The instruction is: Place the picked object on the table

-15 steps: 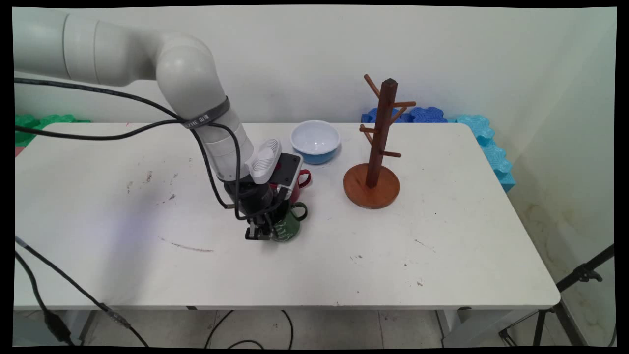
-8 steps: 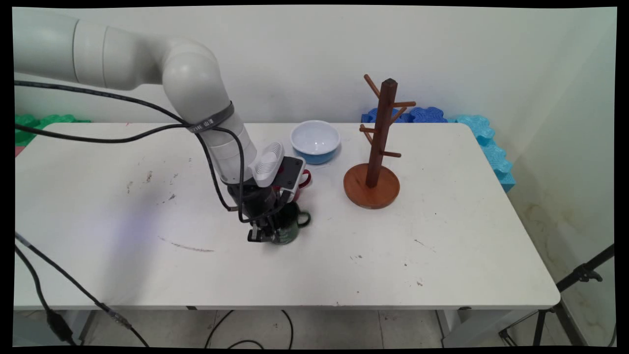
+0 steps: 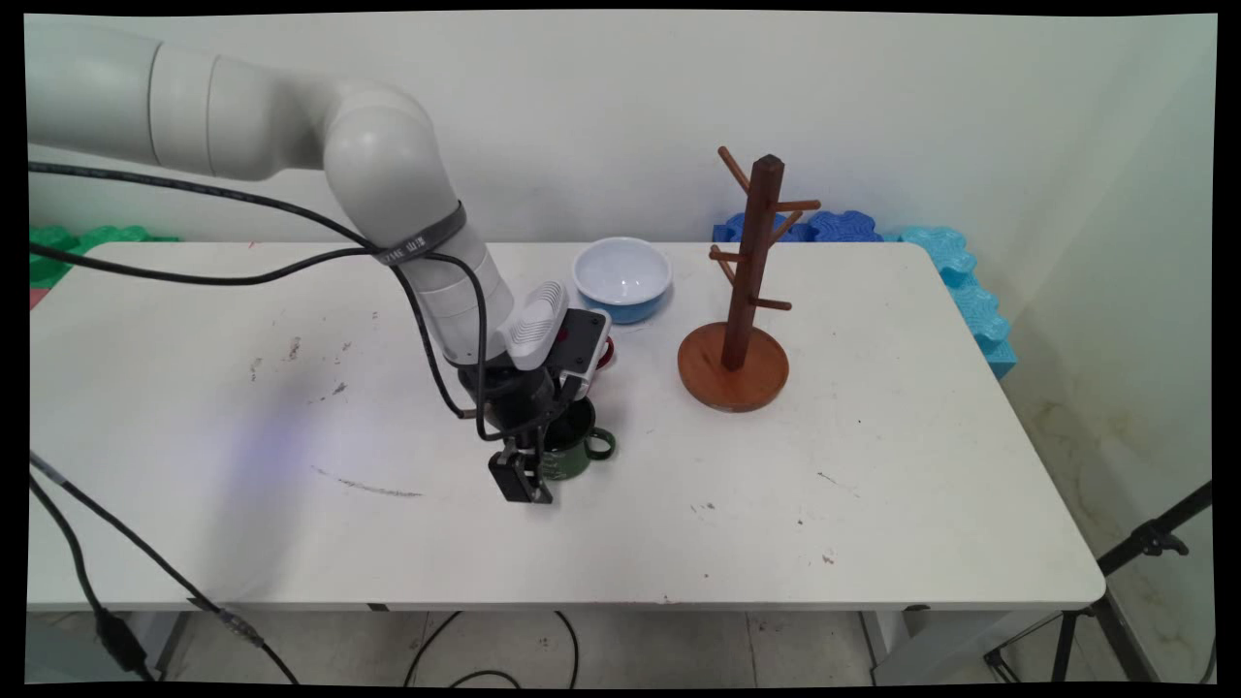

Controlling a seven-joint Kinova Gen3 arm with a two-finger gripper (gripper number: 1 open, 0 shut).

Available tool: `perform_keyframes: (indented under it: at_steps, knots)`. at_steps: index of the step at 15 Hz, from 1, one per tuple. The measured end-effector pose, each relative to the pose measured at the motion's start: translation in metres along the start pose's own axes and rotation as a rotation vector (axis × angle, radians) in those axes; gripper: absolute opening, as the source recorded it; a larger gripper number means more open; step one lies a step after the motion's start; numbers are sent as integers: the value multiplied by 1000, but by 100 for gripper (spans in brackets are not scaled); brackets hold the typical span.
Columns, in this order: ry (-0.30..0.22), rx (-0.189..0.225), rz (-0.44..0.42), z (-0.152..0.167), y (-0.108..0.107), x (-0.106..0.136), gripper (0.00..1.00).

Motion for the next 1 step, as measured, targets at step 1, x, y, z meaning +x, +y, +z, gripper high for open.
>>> perform_keyframes:
  at_steps: [1]
  knots:
    - [9,2,-1,-2,1,1,100]
